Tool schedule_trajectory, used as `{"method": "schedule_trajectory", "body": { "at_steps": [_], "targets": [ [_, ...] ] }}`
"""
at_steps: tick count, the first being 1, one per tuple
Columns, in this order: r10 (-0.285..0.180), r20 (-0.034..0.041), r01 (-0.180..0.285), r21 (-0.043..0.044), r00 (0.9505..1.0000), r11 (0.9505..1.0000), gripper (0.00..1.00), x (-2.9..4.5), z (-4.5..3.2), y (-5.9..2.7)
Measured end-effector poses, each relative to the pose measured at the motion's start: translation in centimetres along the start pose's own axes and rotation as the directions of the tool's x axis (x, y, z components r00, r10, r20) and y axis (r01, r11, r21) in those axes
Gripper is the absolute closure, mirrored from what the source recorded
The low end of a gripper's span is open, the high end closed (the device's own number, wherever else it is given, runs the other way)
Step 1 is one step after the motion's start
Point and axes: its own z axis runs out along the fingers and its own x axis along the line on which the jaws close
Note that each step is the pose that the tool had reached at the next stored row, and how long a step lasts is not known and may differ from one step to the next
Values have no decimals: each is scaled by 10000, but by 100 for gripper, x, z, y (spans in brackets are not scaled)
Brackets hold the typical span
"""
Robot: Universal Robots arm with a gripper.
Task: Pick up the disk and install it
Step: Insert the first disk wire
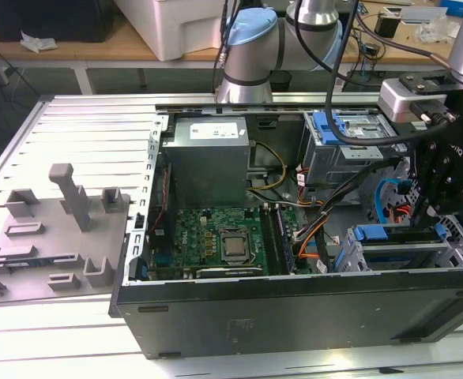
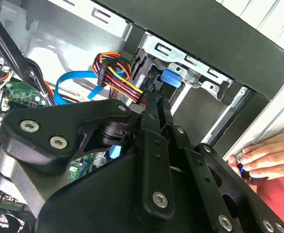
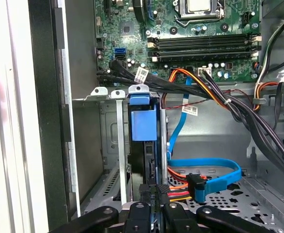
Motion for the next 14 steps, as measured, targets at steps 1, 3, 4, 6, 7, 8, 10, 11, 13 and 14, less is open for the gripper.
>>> {"method": "schedule_trajectory", "body": {
  "at_steps": [1, 3, 4, 6, 7, 8, 10, 11, 13, 14],
  "targets": [
    [0, 3, 0, -1, 10000, 10000, 83, 0, 1, 0],
    [1, 8, -1, 0, 10000, 10000, 83, 0, 5, 0],
    [1, 11, -1, -1, 10000, 10000, 83, -1, 9, 1],
    [0, 11, 0, -1, 10000, 10000, 83, -1, 12, 1],
    [1, 12, -1, -1, 10000, 10000, 83, -1, 14, 1],
    [0, 12, 0, -1, 10000, 10000, 83, -2, 15, 1],
    [-3, 13, 3, -1, 10000, 10000, 83, -2, 16, 1],
    [-6, 13, 6, 0, 10000, 10000, 83, -2, 17, 1],
    [-22, 15, 22, 1, 10000, 10000, 83, -3, 18, 1],
    [-29, 14, 29, 2, 10000, 10000, 83, -3, 17, 1]
  ]
}}
